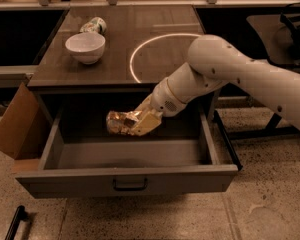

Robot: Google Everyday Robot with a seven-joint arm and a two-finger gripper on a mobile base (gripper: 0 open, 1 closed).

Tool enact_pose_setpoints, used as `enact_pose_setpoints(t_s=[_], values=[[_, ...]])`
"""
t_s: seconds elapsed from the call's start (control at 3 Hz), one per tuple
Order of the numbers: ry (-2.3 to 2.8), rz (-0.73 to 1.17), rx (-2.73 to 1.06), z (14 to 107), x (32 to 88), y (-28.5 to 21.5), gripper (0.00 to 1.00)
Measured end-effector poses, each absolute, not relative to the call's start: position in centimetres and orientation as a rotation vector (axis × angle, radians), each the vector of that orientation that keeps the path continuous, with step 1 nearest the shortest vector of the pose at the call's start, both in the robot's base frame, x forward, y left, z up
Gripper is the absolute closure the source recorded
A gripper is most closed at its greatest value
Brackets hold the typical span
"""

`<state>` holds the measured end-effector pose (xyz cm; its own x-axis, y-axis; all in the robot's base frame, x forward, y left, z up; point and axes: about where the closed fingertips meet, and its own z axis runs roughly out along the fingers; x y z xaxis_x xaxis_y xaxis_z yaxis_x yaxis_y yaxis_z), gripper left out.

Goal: Place orange can into top drawer

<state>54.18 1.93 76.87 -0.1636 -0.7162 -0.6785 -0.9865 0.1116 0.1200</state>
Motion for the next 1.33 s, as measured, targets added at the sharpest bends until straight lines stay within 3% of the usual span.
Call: enact_pose_setpoints(t_s=[0.67,1.33], values=[[1.998,0.773,-1.642,75.3,54.1,2.3,1.00],[2.237,0.699,-1.385,68.2,57.2,1.7,1.00]])
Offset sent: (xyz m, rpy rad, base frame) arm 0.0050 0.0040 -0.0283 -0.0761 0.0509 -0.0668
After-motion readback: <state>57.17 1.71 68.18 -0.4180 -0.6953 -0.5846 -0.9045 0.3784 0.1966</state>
